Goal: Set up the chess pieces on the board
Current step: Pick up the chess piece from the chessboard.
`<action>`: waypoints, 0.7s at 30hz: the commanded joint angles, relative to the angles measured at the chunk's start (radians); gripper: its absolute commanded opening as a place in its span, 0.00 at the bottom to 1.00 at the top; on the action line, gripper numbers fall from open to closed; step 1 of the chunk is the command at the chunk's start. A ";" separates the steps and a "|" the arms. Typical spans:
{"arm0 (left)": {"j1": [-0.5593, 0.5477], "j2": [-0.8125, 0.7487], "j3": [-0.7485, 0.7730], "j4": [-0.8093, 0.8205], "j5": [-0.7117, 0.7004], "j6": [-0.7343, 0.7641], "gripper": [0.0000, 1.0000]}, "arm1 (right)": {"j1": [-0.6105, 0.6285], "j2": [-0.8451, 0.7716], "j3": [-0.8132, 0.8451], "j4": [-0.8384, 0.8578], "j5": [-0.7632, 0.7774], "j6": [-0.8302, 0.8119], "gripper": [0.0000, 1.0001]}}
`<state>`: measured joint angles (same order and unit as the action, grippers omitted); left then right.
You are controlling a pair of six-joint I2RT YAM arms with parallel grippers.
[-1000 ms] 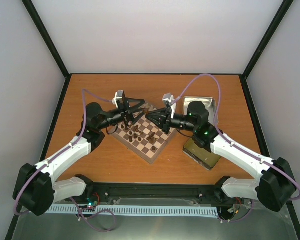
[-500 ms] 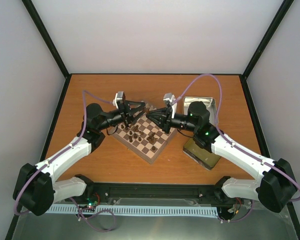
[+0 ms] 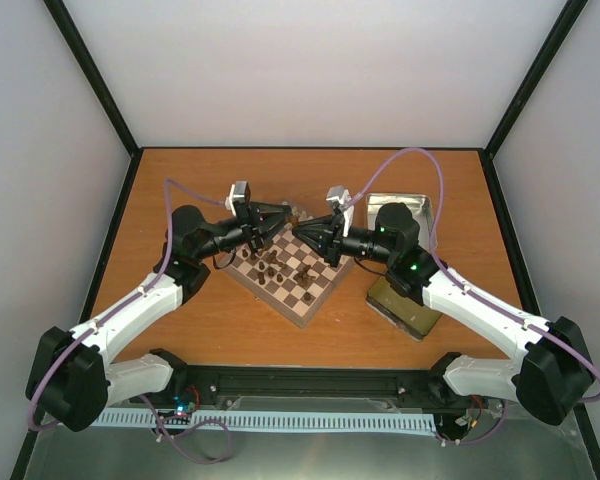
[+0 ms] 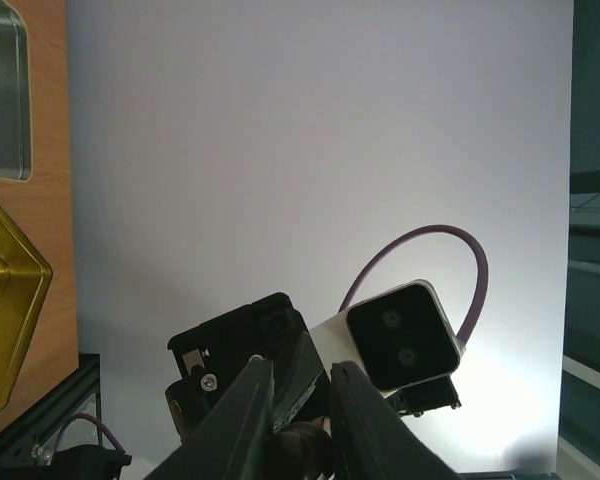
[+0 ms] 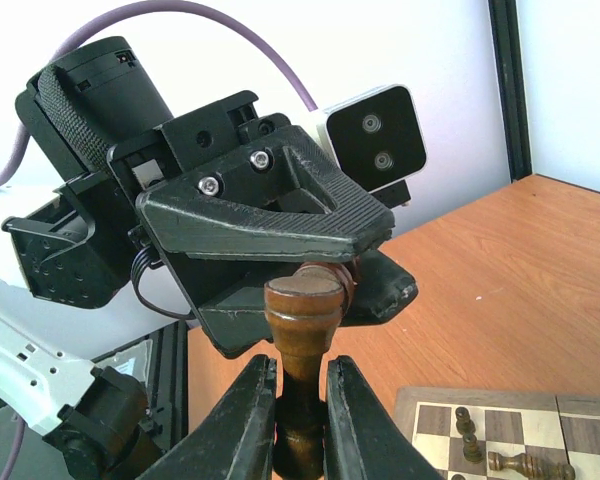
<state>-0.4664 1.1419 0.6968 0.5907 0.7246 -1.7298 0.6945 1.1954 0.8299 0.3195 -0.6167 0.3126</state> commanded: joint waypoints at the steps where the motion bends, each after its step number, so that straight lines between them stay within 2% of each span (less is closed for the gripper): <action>1: 0.005 -0.004 0.055 0.008 -0.004 0.021 0.14 | 0.003 -0.013 0.003 0.018 0.009 -0.009 0.13; 8: 0.005 -0.003 0.068 -0.028 -0.012 0.052 0.01 | 0.005 -0.012 0.003 0.011 0.011 -0.011 0.14; 13: 0.005 -0.019 0.083 -0.124 -0.059 0.158 0.01 | 0.006 -0.024 -0.004 -0.034 0.034 -0.026 0.13; 17: 0.005 -0.056 0.125 -0.363 -0.170 0.400 0.01 | 0.005 -0.058 -0.031 -0.127 0.096 -0.042 0.13; 18: 0.005 -0.064 0.141 -0.425 -0.200 0.530 0.01 | 0.005 -0.064 -0.037 -0.157 0.111 -0.044 0.13; 19: 0.005 -0.073 0.157 -0.521 -0.256 0.586 0.01 | 0.005 -0.070 -0.041 -0.186 0.125 -0.044 0.13; 21: 0.005 -0.090 0.172 -0.652 -0.376 0.792 0.01 | 0.005 -0.081 -0.053 -0.228 0.147 -0.037 0.13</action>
<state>-0.4667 1.0996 0.7944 0.2394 0.5598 -1.3514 0.6964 1.1469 0.8036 0.2005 -0.5388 0.2924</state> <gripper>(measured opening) 0.103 0.130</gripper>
